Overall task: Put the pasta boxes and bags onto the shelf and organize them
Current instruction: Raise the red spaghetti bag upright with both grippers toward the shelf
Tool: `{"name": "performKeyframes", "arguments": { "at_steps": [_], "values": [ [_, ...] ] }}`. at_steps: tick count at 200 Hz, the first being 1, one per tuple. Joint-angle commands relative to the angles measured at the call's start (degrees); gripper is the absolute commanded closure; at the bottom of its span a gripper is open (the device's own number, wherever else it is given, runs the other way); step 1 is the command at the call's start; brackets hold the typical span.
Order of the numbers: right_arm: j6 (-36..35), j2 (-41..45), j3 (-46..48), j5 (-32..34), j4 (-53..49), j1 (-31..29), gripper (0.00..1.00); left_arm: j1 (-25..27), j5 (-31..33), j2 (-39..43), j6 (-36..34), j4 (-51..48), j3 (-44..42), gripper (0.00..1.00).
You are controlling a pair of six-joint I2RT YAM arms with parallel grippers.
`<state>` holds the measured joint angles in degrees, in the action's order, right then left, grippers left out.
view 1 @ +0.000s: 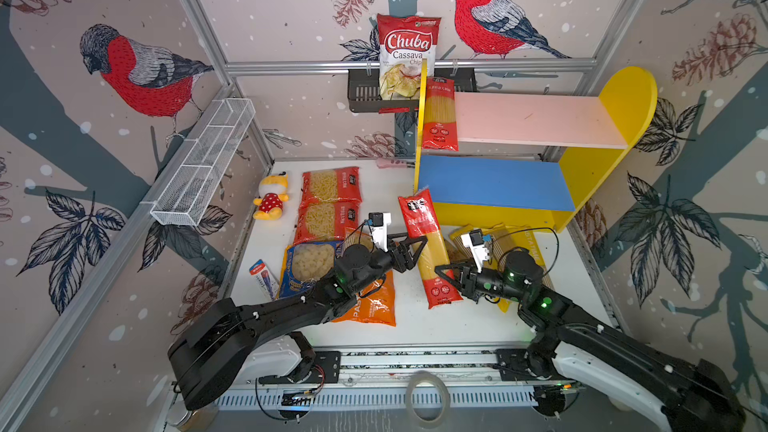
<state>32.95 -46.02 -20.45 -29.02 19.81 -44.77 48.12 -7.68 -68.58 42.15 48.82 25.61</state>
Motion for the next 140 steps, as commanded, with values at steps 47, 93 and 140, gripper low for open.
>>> {"name": "performKeyframes", "arguments": {
  "at_steps": [47,93,140],
  "values": [
    [-3.95,-5.86,-4.23,-6.39,15.29,0.79,0.98,-2.50,-7.79,2.11,-2.52,9.90,-1.00,0.48],
    [-2.89,-8.52,-4.69,-10.47,18.14,2.71,0.97,-2.68,-10.22,2.21,-4.34,12.93,-0.39,0.62],
    [-2.53,-10.46,-4.78,-10.87,19.32,4.98,0.88,-3.20,-10.25,1.65,-5.33,13.79,0.94,0.91]
  ]
}}
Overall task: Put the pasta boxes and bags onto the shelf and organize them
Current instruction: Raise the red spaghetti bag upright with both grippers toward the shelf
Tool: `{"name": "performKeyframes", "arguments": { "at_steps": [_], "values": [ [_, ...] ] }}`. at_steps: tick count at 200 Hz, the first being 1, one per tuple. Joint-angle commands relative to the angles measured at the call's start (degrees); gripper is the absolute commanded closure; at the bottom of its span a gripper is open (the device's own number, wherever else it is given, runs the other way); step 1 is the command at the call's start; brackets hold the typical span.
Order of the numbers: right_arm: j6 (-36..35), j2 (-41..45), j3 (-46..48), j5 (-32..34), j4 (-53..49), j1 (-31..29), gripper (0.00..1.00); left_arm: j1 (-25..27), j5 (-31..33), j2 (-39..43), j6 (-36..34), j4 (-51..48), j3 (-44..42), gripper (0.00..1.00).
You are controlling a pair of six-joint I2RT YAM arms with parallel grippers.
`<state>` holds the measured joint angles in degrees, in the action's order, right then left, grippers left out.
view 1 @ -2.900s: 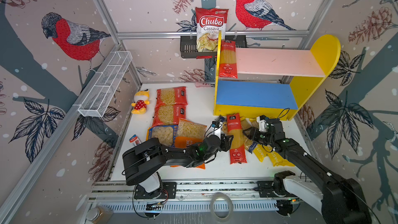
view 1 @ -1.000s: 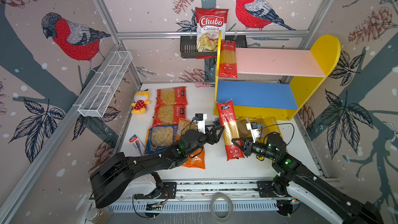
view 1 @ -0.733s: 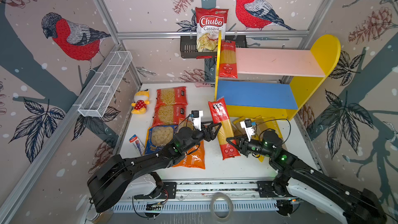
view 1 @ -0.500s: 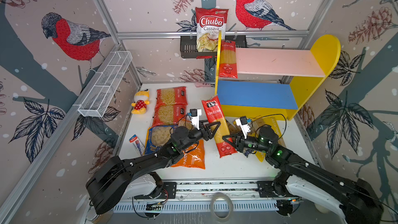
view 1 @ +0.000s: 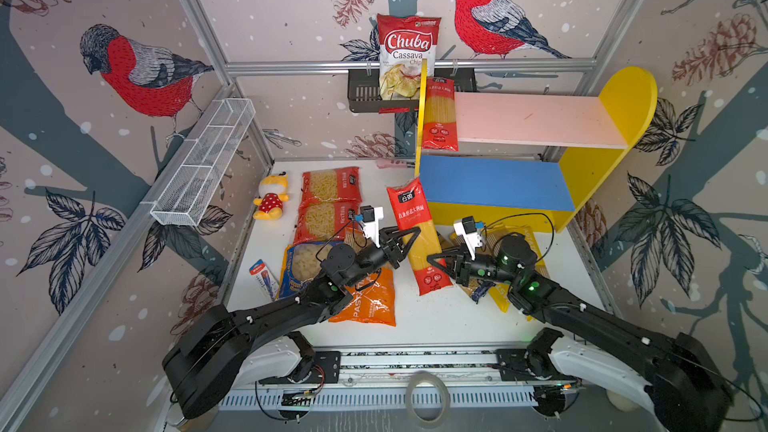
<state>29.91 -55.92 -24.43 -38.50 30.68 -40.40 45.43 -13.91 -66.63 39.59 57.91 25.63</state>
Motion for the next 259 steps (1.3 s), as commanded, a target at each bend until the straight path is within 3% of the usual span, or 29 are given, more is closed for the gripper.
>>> {"name": "performKeyframes", "arguments": {
  "at_steps": [1,42,70,113,166,205,235,248,259],
  "values": [
    [0.50,-0.58,-0.80,-1.39,8.40,0.64,0.88,-0.51,-4.06,-0.36,-2.77,4.77,1.00,0.91],
    [-0.12,-1.38,-0.37,-1.18,7.63,0.68,0.78,-1.04,-5.75,-1.89,-3.31,5.90,3.69,1.00],
    [0.30,-1.34,0.72,-1.43,8.17,1.61,0.73,-1.30,-6.35,-2.41,-3.14,6.74,4.61,1.00],
    [0.50,-1.12,2.46,-3.47,8.35,2.74,0.49,-2.01,-6.37,-1.06,-2.42,8.45,5.53,1.00],
    [0.53,-1.27,2.74,-5.26,9.62,0.92,0.42,-2.70,-6.05,-0.18,-2.88,8.68,8.45,1.00],
    [0.67,-1.06,1.78,-2.08,11.04,-0.02,0.49,-3.23,-6.24,-1.25,-3.91,8.65,11.68,1.00],
    [1.31,-0.08,0.33,1.28,12.95,1.00,0.78,-3.58,-8.06,-3.68,-3.75,8.34,16.03,1.00],
    [2.02,0.11,-0.62,1.83,14.10,1.91,0.84,-3.55,-8.99,-4.89,-3.65,7.52,18.36,1.00],
    [2.34,0.35,-1.68,1.86,14.49,2.64,0.86,-3.59,-9.52,-5.64,-3.70,6.62,20.48,0.91]
  ]
}}
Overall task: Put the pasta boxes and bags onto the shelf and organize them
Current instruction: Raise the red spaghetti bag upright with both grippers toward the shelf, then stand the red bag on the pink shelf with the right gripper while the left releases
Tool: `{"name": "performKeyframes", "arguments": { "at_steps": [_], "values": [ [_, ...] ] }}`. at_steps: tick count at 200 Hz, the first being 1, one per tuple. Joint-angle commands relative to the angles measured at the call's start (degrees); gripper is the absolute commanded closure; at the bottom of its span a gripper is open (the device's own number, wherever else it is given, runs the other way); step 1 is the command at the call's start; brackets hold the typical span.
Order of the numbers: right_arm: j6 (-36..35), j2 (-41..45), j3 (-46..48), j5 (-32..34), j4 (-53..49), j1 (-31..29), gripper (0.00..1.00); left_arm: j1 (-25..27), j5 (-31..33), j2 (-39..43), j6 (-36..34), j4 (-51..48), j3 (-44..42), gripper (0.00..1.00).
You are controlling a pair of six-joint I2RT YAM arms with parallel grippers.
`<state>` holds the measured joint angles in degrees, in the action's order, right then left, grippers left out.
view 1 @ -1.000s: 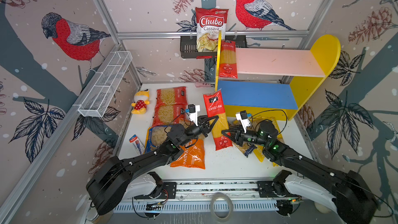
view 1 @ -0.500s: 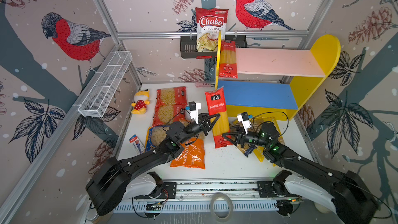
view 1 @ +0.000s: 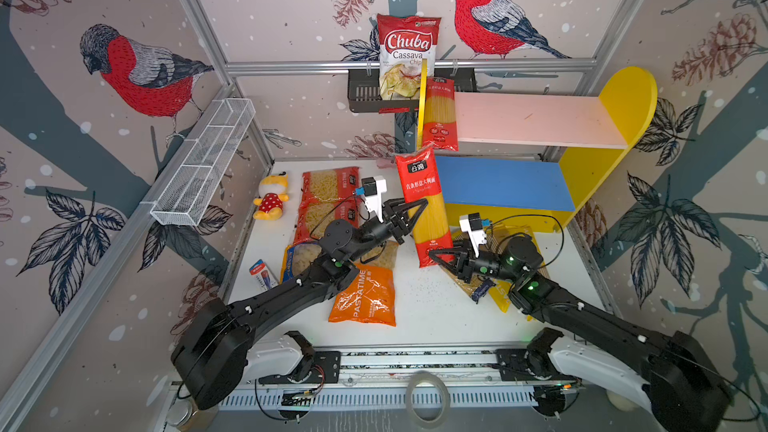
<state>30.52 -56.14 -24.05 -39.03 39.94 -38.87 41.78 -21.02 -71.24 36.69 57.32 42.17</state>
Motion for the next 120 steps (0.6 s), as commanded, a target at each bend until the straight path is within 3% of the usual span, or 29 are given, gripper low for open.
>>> {"name": "performKeyframes", "arguments": {
  "at_steps": [1,61,84,120],
  "values": [
    [1.73,0.58,-2.18,2.38,5.23,1.23,0.86,0.06,-2.48,-1.10,-0.81,7.07,4.13,0.90],
    [1.38,1.75,-14.17,4.76,-2.04,5.34,0.94,-0.27,-1.48,-2.65,-4.11,-0.39,11.31,0.40],
    [1.71,0.55,-21.79,9.23,-9.76,6.89,0.96,-0.38,-0.02,-2.08,-5.88,-2.35,10.19,0.33],
    [3.29,-4.67,-36.87,14.68,-25.92,10.00,0.98,-0.32,2.07,-1.58,-6.26,-2.76,5.41,0.31]
  ]
}}
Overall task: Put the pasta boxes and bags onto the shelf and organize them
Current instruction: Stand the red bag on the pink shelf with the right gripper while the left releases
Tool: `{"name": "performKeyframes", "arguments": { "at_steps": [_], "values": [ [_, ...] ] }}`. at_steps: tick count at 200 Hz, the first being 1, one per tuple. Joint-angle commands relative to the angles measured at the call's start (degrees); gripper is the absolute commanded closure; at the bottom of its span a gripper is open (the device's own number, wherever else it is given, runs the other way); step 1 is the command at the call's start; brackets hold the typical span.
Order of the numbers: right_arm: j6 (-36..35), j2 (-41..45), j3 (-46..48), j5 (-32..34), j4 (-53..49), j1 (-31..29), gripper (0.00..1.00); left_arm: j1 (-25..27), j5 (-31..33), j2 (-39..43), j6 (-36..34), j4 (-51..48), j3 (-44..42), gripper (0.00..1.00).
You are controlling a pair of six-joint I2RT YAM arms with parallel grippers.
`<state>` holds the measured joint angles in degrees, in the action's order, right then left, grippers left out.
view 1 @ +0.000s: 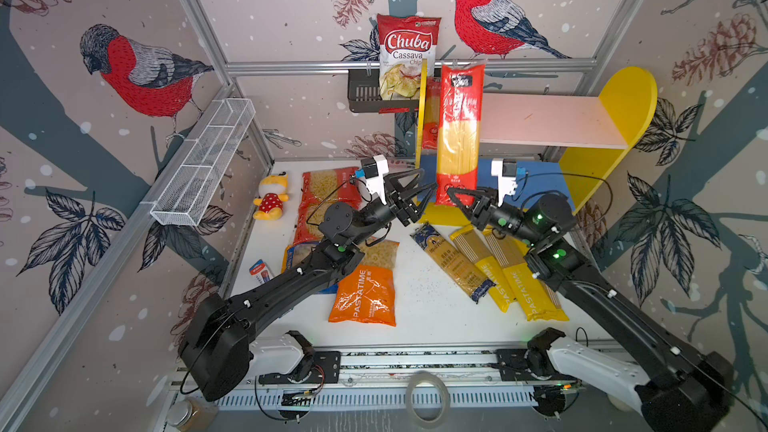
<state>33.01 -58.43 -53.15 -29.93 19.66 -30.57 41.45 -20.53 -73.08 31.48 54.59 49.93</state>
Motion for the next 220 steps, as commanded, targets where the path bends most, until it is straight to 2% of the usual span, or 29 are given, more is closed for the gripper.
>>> {"name": "performKeyframes", "arguments": {
  "at_steps": [1,24,65,111,143,187,207,220],
  "values": [
    [0.99,-2.60,-8.21,5.68,-5.84,1.89,0.98,0.02,1.57,0.24,-1.02,0.02,-2.54,0.31],
    [5.86,-8.34,-19.15,5.81,-17.51,6.46,1.00,0.38,2.49,0.26,0.21,2.02,-6.99,0.31],
    [8.46,-16.23,-32.14,4.35,-27.66,9.44,1.00,1.00,3.29,0.81,-0.45,2.28,-11.63,0.31],
    [8.39,-19.62,-39.31,-0.46,-37.40,13.11,0.94,1.00,3.05,2.34,-2.57,2.08,-13.65,0.31],
    [10.70,-19.92,-41.45,-6.32,-39.43,17.92,0.94,1.08,3.31,3.46,-4.09,0.66,-14.95,0.31],
    [8.69,-28.10,-49.22,-9.75,-45.39,16.31,0.94,3.71,5.95,3.68,-8.87,-4.56,-14.02,0.31],
    [8.14,-30.01,-50.80,-10.14,-45.73,15.28,0.88,5.33,6.94,3.30,-10.49,-6.43,-13.40,0.31],
    [7.79,-29.91,-50.71,-9.80,-46.12,15.25,0.73,6.13,7.32,3.34,-10.91,-7.12,-13.19,0.31]
  ]
}}
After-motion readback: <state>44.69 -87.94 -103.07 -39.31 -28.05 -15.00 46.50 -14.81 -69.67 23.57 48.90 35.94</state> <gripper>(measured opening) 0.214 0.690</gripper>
